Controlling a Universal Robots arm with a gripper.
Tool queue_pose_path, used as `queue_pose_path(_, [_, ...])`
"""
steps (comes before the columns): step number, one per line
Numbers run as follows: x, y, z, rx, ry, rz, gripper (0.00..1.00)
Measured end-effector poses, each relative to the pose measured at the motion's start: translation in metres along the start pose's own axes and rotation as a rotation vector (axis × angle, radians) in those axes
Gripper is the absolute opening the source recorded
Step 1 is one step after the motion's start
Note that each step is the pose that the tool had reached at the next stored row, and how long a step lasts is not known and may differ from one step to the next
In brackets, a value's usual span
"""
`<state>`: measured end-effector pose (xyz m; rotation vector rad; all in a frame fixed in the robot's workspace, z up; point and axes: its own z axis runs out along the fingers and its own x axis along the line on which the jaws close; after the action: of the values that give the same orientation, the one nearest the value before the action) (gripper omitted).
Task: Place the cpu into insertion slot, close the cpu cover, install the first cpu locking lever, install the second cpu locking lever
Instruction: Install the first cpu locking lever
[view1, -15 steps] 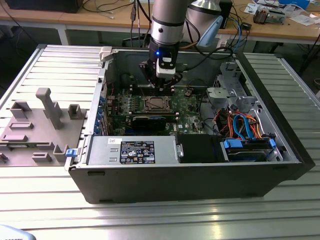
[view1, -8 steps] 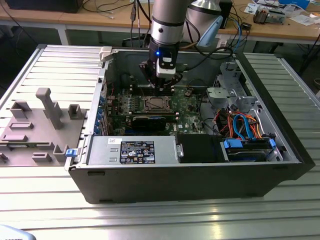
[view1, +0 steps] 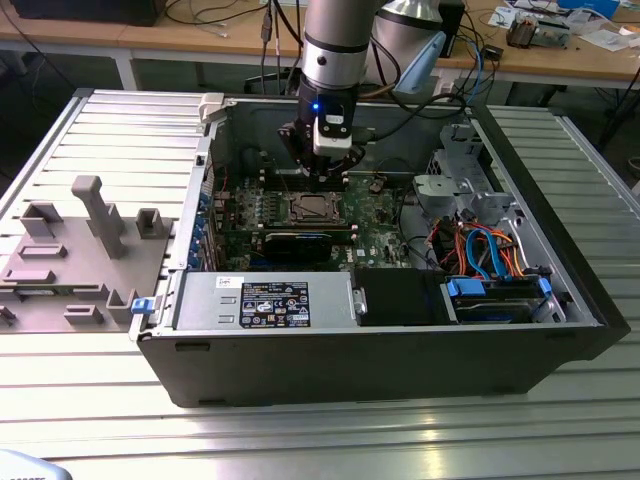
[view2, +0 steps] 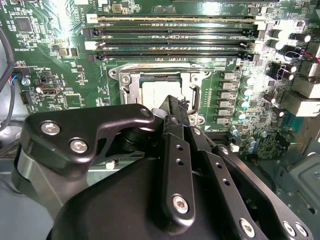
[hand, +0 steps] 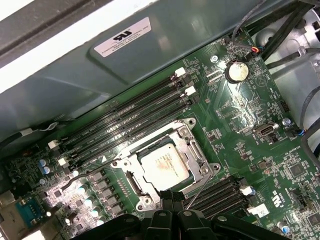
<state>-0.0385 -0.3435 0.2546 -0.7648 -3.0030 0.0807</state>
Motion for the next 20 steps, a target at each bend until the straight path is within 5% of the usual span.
queue_pose_path(20, [0.0, 0.0, 0.0, 0.0005, -0.001, -0.018, 0.11])
